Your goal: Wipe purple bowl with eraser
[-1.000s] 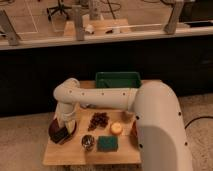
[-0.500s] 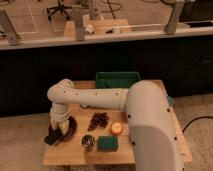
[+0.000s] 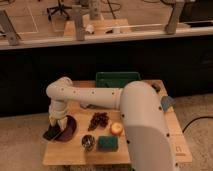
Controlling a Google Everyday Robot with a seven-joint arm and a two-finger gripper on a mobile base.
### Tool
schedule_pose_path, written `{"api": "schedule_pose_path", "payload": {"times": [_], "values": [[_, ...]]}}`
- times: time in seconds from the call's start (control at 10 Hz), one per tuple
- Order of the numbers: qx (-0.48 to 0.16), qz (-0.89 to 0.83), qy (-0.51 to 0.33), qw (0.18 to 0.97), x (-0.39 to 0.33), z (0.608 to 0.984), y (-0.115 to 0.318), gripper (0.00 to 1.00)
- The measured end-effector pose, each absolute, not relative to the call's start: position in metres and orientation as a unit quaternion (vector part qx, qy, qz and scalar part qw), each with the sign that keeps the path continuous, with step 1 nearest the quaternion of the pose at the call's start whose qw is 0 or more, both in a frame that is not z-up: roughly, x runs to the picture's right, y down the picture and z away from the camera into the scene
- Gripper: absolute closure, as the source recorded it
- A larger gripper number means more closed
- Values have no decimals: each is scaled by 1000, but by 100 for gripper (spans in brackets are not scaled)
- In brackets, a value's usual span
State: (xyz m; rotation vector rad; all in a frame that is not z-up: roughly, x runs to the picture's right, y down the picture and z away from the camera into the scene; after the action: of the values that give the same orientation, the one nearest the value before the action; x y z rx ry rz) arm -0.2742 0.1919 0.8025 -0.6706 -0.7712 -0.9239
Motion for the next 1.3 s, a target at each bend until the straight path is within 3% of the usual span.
{"api": "schedule_pose_path", "payload": {"times": [0.5, 1.3], "values": [[-301, -413, -341, 789, -266, 817, 175, 85], [-317, -375, -301, 817, -204, 809, 179, 85]]}}
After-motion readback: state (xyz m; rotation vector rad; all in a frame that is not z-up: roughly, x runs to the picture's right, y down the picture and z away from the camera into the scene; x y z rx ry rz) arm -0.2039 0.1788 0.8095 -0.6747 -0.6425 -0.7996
